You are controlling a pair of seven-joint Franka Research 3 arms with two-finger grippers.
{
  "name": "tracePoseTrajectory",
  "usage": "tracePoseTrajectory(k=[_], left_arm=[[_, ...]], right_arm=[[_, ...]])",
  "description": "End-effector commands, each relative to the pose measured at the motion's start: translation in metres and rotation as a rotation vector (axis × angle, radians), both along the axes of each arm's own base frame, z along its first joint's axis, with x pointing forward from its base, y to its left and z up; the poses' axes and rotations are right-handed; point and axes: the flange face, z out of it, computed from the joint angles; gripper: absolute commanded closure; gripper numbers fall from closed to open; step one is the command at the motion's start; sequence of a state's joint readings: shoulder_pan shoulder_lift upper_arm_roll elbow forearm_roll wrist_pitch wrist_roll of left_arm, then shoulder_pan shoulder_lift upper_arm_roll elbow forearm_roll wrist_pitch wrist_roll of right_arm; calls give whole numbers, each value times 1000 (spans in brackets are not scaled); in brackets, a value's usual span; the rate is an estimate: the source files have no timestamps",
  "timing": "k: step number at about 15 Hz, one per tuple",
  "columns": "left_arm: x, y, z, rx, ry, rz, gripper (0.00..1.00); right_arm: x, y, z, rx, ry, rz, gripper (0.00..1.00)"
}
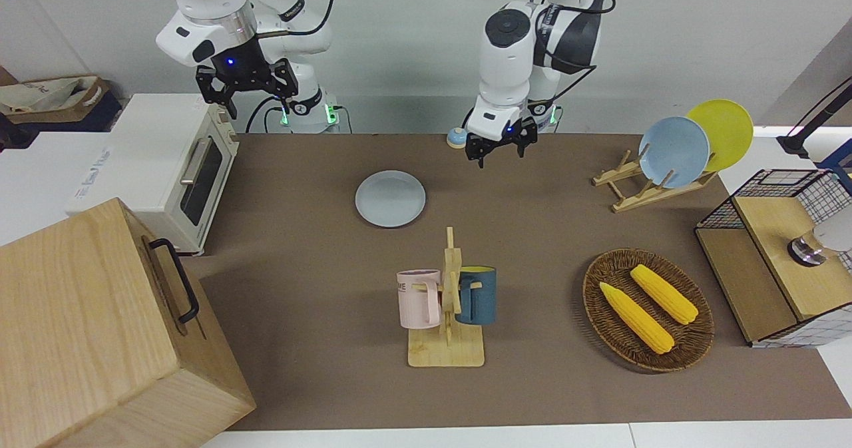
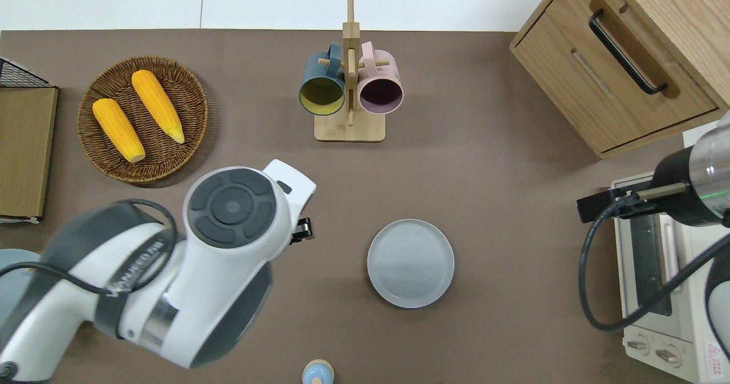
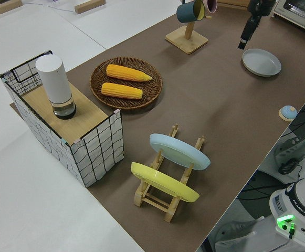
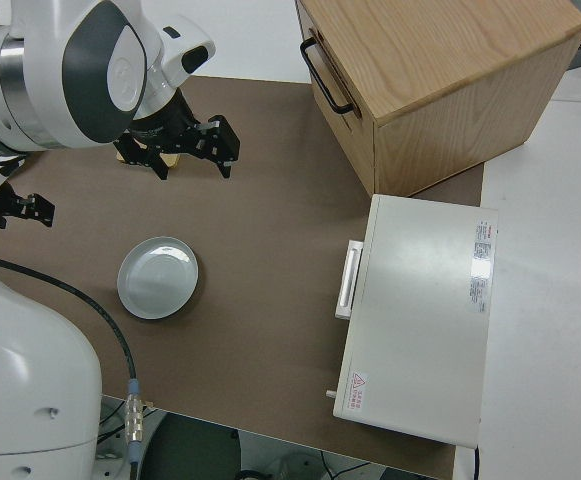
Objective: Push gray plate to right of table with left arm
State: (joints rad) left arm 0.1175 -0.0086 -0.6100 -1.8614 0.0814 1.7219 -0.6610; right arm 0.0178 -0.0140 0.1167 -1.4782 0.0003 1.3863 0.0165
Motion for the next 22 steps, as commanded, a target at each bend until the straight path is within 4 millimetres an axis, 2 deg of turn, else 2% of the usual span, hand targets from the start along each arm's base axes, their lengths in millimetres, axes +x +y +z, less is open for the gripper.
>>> tracePoseTrajectory(k=[1, 2, 3, 5, 6, 8, 13, 16, 19, 21, 22], left_arm=[[19, 50, 36, -59, 38, -6, 2], [22, 64, 49, -78, 35, -14, 2], [30, 93, 68, -108, 54, -54, 2], [38, 128, 92, -131, 55, -95, 2], [39, 136, 97, -137, 54, -84, 2], [41, 146, 105, -140, 38, -62, 2], [46, 168, 108, -139, 28, -26, 2], [51, 196, 113, -144, 15, 22, 2], [52, 196, 110, -127, 21, -13, 2], [52, 197, 117, -130, 9, -31, 2], [52, 205, 118, -136, 11, -17, 2]], right_arm=[[-2, -2, 4, 4, 2, -18, 17], [-2, -3, 4, 2, 2, -18, 17], [-2, -2, 4, 4, 2, -16, 17], [-2, -2, 4, 4, 2, -18, 17], [-2, -2, 4, 4, 2, -18, 17], [-2, -3, 4, 2, 2, -18, 17], [-2, -3, 4, 2, 2, -18, 17], [-2, -2, 4, 4, 2, -18, 17], [-2, -2, 4, 4, 2, -18, 17], [-2, -2, 4, 2, 2, -16, 17], [-2, -2, 4, 4, 2, -18, 17]])
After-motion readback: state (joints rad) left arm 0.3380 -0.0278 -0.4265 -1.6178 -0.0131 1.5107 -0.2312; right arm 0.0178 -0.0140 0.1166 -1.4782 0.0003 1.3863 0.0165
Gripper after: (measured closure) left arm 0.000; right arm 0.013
